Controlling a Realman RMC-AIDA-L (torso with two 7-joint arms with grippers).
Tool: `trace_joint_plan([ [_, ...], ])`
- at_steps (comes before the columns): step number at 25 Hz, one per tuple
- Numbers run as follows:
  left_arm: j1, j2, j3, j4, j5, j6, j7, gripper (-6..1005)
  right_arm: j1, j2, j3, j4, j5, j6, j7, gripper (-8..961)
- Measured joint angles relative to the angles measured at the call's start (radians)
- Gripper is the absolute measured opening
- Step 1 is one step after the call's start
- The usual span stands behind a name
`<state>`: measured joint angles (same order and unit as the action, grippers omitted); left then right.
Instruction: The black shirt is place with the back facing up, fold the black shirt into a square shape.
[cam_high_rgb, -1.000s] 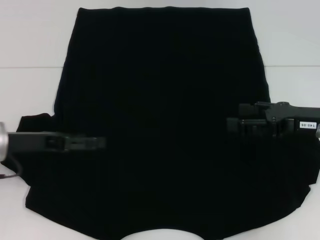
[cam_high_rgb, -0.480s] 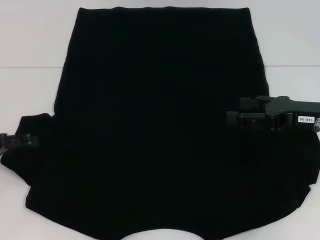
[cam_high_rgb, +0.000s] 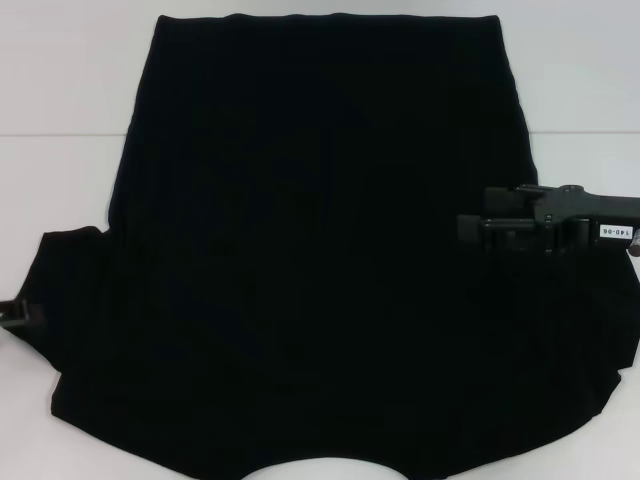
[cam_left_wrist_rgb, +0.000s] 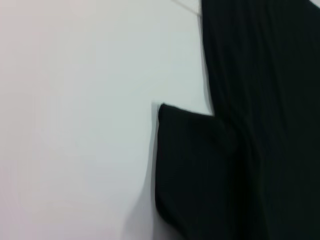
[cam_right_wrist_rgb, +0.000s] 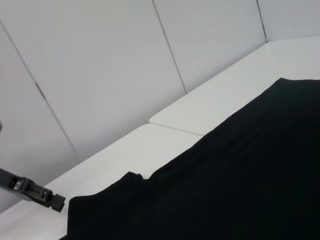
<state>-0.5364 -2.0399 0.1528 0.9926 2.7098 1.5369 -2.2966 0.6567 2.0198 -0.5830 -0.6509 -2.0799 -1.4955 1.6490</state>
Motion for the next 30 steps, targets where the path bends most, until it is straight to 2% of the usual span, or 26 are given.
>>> trace_joint_plan([
  [7, -0.017, 0.002, 0.028, -0.079, 0.008, -0.047, 0.013, 920, -0.002, -0.002, 0.001, -0.003, 0.000, -0.003, 0.005, 898],
  [24, -0.033, 0.004, 0.056, -0.114, 0.009, -0.148, 0.012, 810, -0.009, -0.003, 0.010, -0.007, 0.012, -0.007, 0.008, 898],
  [30, -0.033, 0.004, 0.054, -0.115, 0.006, -0.153, 0.014, 540, -0.011, -0.003, 0.011, -0.007, 0.012, -0.009, 0.008, 899],
])
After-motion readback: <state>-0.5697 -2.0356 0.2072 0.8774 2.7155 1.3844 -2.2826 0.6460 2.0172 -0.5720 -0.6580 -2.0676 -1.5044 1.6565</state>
